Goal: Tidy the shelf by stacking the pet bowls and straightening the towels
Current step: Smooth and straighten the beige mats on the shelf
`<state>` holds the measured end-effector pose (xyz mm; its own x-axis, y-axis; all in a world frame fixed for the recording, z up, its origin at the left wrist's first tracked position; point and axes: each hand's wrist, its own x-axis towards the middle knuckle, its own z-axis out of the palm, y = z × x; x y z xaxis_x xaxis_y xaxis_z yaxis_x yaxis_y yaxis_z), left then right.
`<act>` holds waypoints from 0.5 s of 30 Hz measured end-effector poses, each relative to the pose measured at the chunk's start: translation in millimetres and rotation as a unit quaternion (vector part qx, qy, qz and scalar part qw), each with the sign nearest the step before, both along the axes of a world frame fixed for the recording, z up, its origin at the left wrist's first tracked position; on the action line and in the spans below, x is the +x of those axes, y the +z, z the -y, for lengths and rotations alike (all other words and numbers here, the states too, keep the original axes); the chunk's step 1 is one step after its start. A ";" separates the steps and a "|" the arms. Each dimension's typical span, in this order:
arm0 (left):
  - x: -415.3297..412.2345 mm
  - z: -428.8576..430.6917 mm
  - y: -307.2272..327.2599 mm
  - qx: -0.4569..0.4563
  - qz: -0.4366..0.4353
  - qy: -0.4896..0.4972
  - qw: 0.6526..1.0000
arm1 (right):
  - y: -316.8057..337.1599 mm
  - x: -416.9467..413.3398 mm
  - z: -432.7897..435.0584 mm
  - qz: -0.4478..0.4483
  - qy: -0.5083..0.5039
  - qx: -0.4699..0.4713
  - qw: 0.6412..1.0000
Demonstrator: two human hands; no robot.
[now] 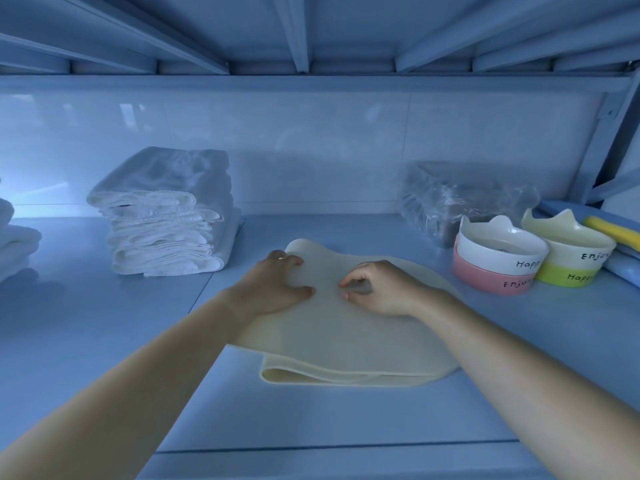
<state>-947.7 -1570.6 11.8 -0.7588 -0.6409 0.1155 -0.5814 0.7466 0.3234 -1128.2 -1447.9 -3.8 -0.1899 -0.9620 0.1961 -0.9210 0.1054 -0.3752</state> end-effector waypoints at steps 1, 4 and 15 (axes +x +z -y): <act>-1.0 5.5 0.2 0.005 -0.005 -0.003 1.000 | 0.4 -1.7 5.4 0.004 -0.005 0.001 1.000; -6.3 19.7 -0.2 0.023 -0.004 -0.014 1.000 | 1.6 -6.2 18.3 0.004 -0.019 0.004 1.000; -19.7 49.5 -7.1 0.029 -0.024 -0.032 0.999 | 6.6 -16.3 55.9 0.000 -0.063 0.017 0.998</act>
<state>-967.4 -1620.0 4.7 -0.7929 -0.5982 0.1157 -0.5163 0.7606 0.3936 -1144.5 -1503.8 2.8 -0.3092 -0.9369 0.1630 -0.8998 0.2327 -0.3691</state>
